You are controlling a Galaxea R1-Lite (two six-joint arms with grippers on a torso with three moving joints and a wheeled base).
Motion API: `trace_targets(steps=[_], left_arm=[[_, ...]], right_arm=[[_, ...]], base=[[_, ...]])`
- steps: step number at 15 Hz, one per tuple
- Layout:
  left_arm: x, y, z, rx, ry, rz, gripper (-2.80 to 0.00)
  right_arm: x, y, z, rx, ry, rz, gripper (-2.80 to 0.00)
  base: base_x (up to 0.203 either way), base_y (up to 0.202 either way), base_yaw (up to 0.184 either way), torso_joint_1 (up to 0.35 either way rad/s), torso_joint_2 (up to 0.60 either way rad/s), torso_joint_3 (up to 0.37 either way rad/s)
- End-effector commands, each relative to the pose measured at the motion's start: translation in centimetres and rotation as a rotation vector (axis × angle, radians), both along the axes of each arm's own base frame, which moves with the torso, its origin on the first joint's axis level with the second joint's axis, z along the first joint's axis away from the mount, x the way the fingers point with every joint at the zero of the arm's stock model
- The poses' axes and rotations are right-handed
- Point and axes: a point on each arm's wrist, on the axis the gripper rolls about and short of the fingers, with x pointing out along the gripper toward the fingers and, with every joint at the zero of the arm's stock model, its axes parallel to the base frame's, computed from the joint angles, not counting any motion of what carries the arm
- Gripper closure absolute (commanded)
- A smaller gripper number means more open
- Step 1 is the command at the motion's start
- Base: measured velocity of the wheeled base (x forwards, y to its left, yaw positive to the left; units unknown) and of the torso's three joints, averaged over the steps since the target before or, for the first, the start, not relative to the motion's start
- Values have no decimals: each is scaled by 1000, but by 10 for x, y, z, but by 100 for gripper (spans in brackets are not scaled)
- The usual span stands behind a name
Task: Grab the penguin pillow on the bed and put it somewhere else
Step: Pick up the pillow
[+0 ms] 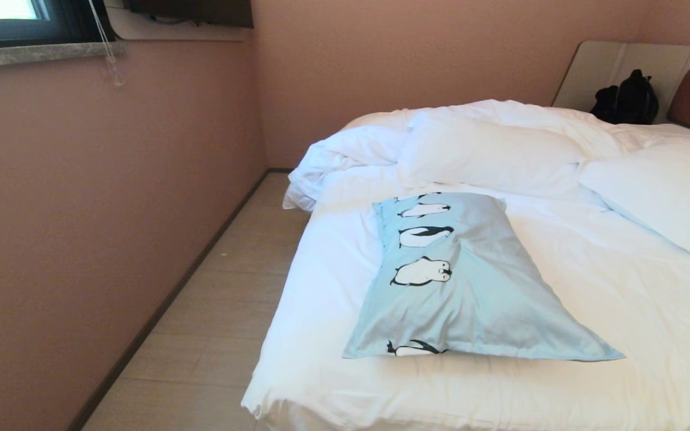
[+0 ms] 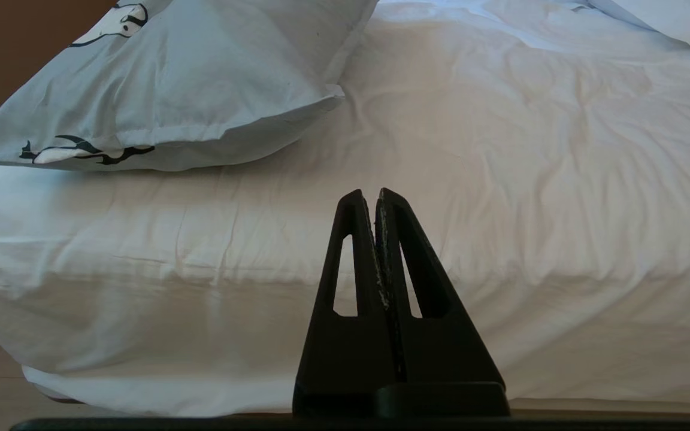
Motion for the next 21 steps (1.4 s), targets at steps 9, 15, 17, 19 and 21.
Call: trace_targets(steps=[9, 15, 17, 19, 21], left_arm=[[0, 0, 0, 0, -1, 0, 0], [0, 0, 0, 0, -1, 0, 0], [0, 0, 0, 0, -1, 0, 0], [0, 0, 0, 0, -1, 0, 0], [0, 0, 0, 0, -1, 0, 0]], right_arm=[[-1, 0, 1, -24, 8, 8, 0], [10, 3, 43, -51, 116, 154, 0], [30, 4, 58, -42, 195, 173, 0], [58, 4, 72, -26, 253, 193, 0], [91, 4, 84, 3, 293, 205, 0]], base=[[0, 0, 0, 0, 0, 0], [0, 0, 0, 0, 0, 0], [0, 0, 0, 0, 0, 0], [0, 0, 0, 0, 0, 0], [0, 0, 0, 0, 0, 0]])
